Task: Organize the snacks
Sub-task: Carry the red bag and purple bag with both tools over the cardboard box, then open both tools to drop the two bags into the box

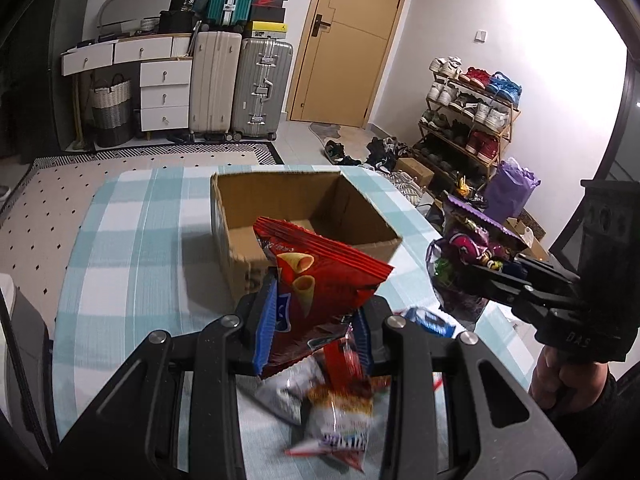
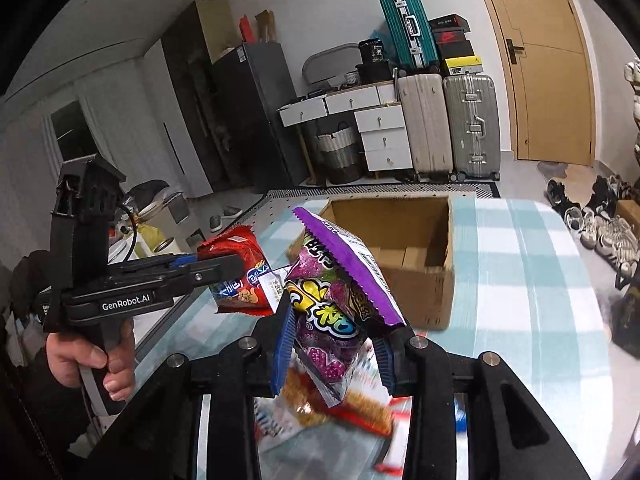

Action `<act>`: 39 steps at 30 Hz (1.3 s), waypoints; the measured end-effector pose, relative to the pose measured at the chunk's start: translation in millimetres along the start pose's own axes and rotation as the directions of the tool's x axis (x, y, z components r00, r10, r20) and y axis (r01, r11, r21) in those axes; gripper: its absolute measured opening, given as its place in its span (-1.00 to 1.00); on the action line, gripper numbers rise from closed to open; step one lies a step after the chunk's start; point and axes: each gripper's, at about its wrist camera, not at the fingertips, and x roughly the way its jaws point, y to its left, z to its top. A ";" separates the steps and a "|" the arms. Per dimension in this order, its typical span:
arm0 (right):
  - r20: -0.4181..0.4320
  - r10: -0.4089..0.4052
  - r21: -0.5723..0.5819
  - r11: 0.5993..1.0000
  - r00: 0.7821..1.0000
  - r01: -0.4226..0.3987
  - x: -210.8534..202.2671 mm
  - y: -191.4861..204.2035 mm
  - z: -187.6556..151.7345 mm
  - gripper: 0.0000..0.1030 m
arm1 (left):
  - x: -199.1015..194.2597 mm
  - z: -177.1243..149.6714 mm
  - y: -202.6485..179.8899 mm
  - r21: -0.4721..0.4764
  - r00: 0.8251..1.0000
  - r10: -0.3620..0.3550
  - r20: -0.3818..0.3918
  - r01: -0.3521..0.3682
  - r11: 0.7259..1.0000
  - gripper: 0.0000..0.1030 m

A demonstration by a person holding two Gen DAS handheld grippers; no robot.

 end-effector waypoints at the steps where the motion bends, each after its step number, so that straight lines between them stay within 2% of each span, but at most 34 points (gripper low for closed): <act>1: 0.000 0.000 0.002 1.000 1.000 0.000 2.1 -1.4 4.4 -0.31 | 4.3 7.1 0.7 0.002 1.000 0.000 -0.002 0.000 1.000 -0.42; 12: -0.039 -0.018 0.010 1.000 0.999 0.018 51.2 -29.8 67.7 -0.31 | 55.5 84.8 0.0 0.023 1.000 0.005 -0.018 -0.004 1.000 -0.42; 18: -0.050 -0.036 0.011 0.999 0.998 0.037 79.4 -43.5 91.4 -0.31 | 88.7 120.2 11.1 0.012 0.999 0.020 -0.036 -0.019 1.000 -0.42; 24: -0.095 -0.051 0.028 0.998 0.994 0.054 115.3 -61.5 101.0 -0.31 | 129.2 134.8 21.6 0.003 0.997 0.030 -0.076 -0.030 1.000 -0.42; 32: -0.128 -0.072 0.030 0.997 0.989 0.076 144.9 -71.9 88.5 -0.30 | 173.5 120.9 36.9 -0.038 0.992 0.013 -0.124 -0.018 0.999 -0.42; 34: -0.148 -0.052 0.039 0.998 0.988 0.058 152.5 -74.2 85.9 -0.18 | 182.9 119.3 40.8 -0.043 0.990 0.029 -0.137 -0.035 0.998 -0.25; 36: -0.141 -0.058 0.042 0.997 0.988 0.064 153.4 -76.8 82.3 0.35 | 190.6 115.7 45.3 -0.040 0.986 0.047 -0.163 -0.055 0.998 0.40; 38: -0.118 -0.094 0.033 0.995 0.989 0.098 151.0 -79.9 80.8 0.55 | 187.1 112.4 50.3 -0.037 0.988 0.068 -0.136 -0.074 0.997 0.42; 39: -0.101 -0.104 0.029 0.994 0.990 0.107 147.1 -80.7 80.6 0.55 | 185.7 111.9 52.1 -0.031 0.988 0.082 -0.129 -0.086 0.996 0.43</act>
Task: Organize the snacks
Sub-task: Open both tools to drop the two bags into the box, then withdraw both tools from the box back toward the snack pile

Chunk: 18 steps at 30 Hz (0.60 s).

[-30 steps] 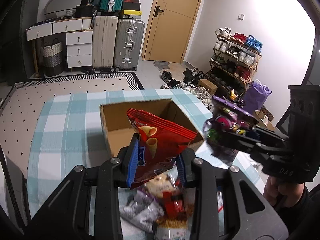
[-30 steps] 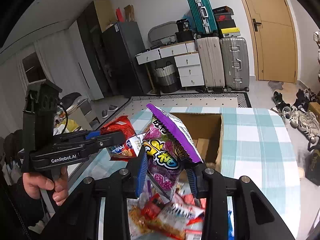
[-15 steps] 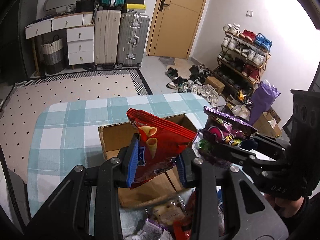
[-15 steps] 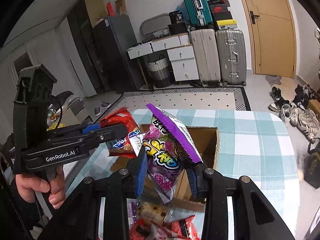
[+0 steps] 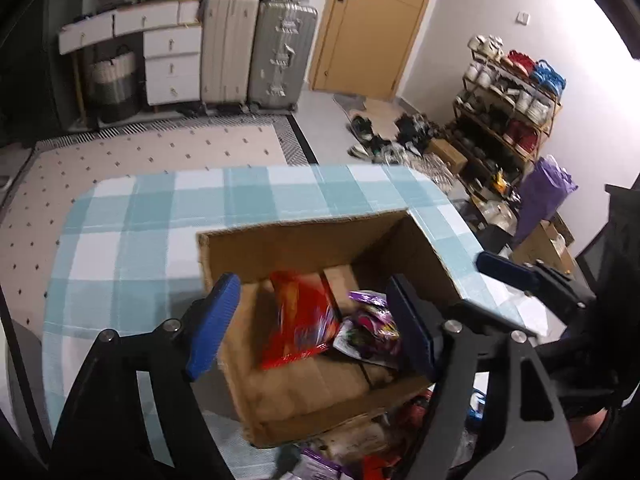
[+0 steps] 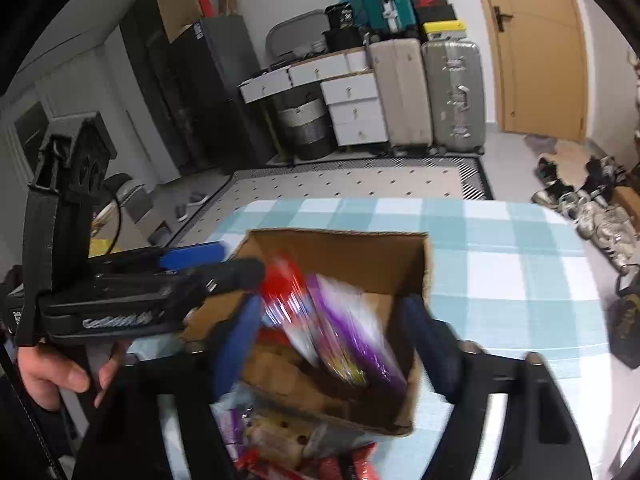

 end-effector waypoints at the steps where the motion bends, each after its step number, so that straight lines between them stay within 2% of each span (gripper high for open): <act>1: 0.006 -0.002 0.000 1.000 1.000 0.002 -2.2 -1.9 -0.5 0.55 | -1.3 -1.2 2.2 0.004 1.000 0.012 0.000 -0.012 1.000 0.43; 5: 0.038 -0.009 0.000 1.000 0.999 0.009 -18.5 -5.5 -1.4 0.55 | -8.9 -6.6 7.4 -0.004 1.000 0.011 0.005 -0.011 1.000 0.44; 10: 0.068 -0.015 0.003 1.000 0.998 0.015 -40.3 -6.1 -1.7 0.65 | -26.4 -15.8 3.0 0.014 0.999 0.027 0.021 -0.028 1.000 0.44; 18: 0.107 -0.023 -0.051 0.998 0.994 0.029 -76.0 13.0 -8.1 0.65 | -65.4 -28.8 -11.7 0.026 0.997 0.052 0.054 -0.054 0.998 0.55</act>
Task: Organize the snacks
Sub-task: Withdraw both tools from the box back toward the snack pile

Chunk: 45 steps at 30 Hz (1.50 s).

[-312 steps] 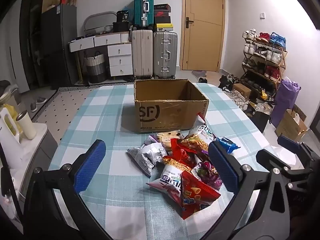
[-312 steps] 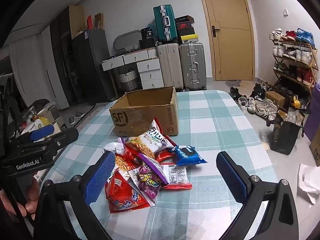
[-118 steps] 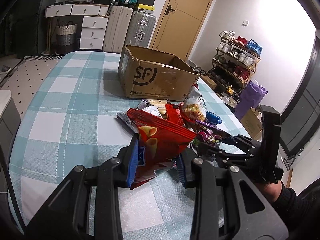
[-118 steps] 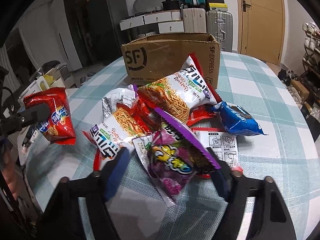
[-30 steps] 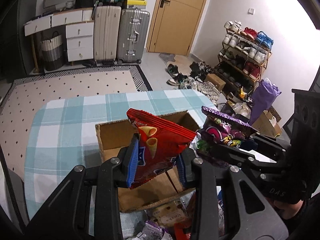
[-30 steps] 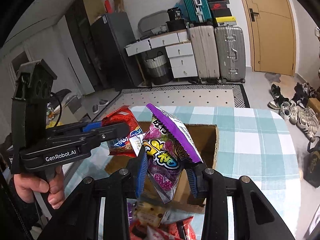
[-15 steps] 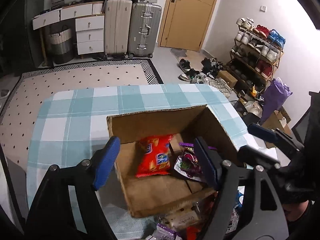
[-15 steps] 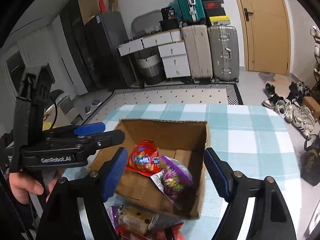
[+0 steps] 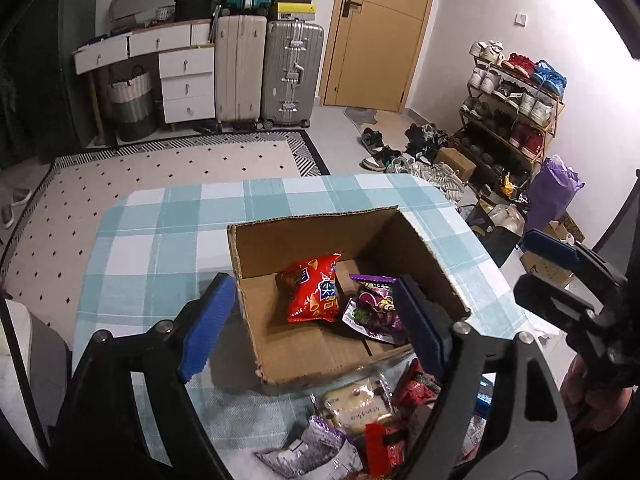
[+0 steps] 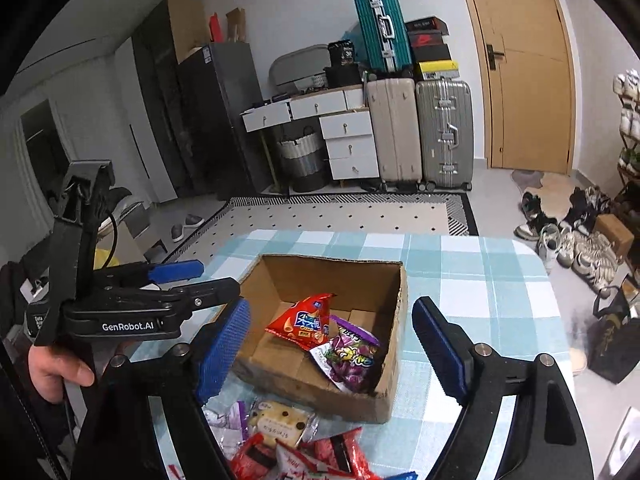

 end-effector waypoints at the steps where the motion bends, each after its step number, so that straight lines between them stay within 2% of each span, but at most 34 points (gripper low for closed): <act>1: 0.010 0.001 -0.007 1.000 1.000 -0.001 -6.9 2.9 -1.1 0.65 | -5.9 -0.9 -1.5 0.001 1.000 0.007 0.006 -0.007 1.000 0.55; 11: 0.085 0.008 -0.011 1.000 0.996 -0.007 -60.7 24.3 -13.0 0.78 | -69.2 -20.8 -17.9 0.014 0.997 0.043 0.067 -0.044 0.999 0.66; 19: 0.127 0.008 -0.025 1.000 0.992 -0.005 -101.7 43.4 -34.4 0.87 | -112.9 -54.0 -24.6 0.011 0.994 0.062 0.091 -0.064 0.998 0.70; 29: 0.151 -0.003 -0.043 0.999 0.989 0.010 -135.6 61.2 -67.8 0.90 | -143.6 -92.5 -31.4 -0.010 0.993 0.066 0.101 -0.065 0.998 0.75; 33: 0.154 -0.004 -0.046 0.999 0.988 0.011 -144.4 66.3 -79.6 0.92 | -152.1 -105.3 -33.5 -0.018 0.989 0.080 0.125 -0.079 0.997 0.98; 36: 0.158 -0.003 -0.038 0.999 0.988 0.009 -150.0 68.4 -88.9 0.92 | -160.7 -117.2 -34.9 -0.021 0.986 0.082 0.143 -0.080 0.997 0.98; 45: 0.148 -0.007 0.000 1.000 0.989 0.008 -162.6 68.9 -118.4 0.93 | -164.9 -151.2 -32.0 -0.054 0.989 0.085 0.120 -0.079 0.995 0.98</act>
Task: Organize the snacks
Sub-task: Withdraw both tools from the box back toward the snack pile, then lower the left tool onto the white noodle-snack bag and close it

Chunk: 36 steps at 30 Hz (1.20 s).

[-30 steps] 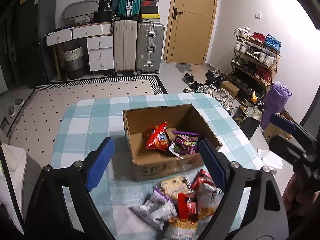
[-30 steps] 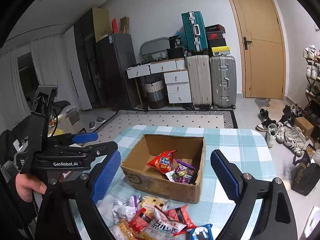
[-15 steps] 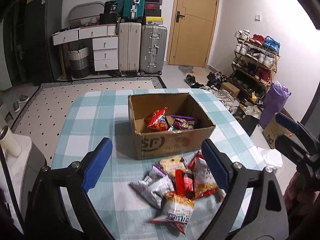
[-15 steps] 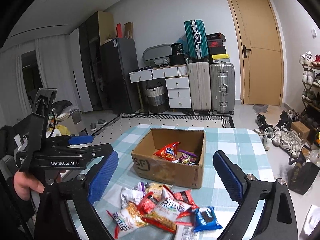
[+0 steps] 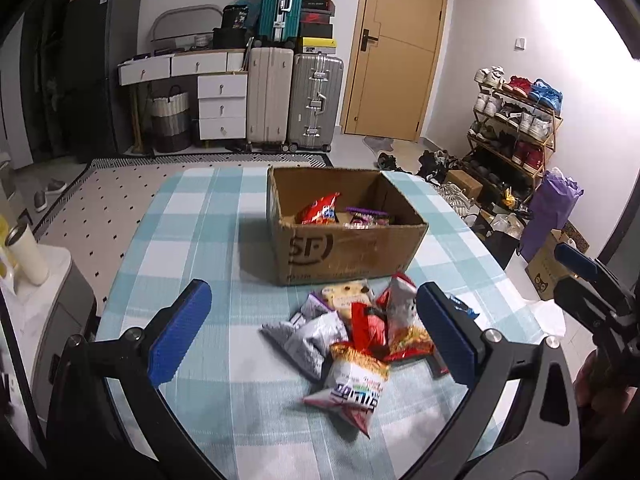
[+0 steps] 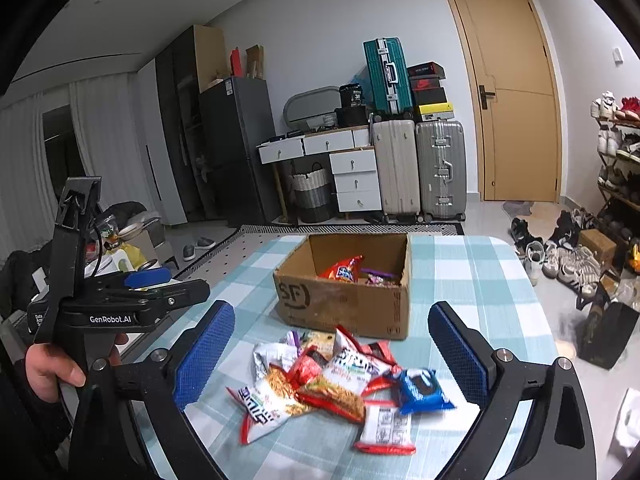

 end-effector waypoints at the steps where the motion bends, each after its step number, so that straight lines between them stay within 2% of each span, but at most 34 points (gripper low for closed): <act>1: -0.001 -0.001 0.004 1.000 1.000 0.001 -1.1 0.5 -2.2 0.93 | 0.4 -3.7 0.5 -0.005 1.000 -0.001 -0.005 0.001 1.000 0.98; 9: -0.013 -0.001 0.048 0.999 1.000 0.002 -7.6 -6.6 -23.0 0.93 | 19.4 -37.0 -0.6 -0.016 0.997 -0.020 -0.074 0.019 1.000 0.98; 20: -0.043 -0.017 0.060 0.998 0.999 0.020 -6.5 -7.4 -51.2 0.93 | 71.4 -75.5 1.9 -0.069 0.978 -0.074 -0.195 0.062 0.996 0.98; 30: -0.082 -0.021 0.101 0.994 0.996 0.029 1.1 -18.6 -74.5 0.93 | 105.4 -99.1 -1.8 -0.078 0.959 -0.080 -0.271 0.061 0.995 0.98; 36: -0.090 -0.019 0.115 0.993 0.996 0.030 2.2 -23.7 -79.7 0.93 | 122.7 -107.8 -5.4 -0.065 0.954 -0.068 -0.292 0.051 0.997 0.97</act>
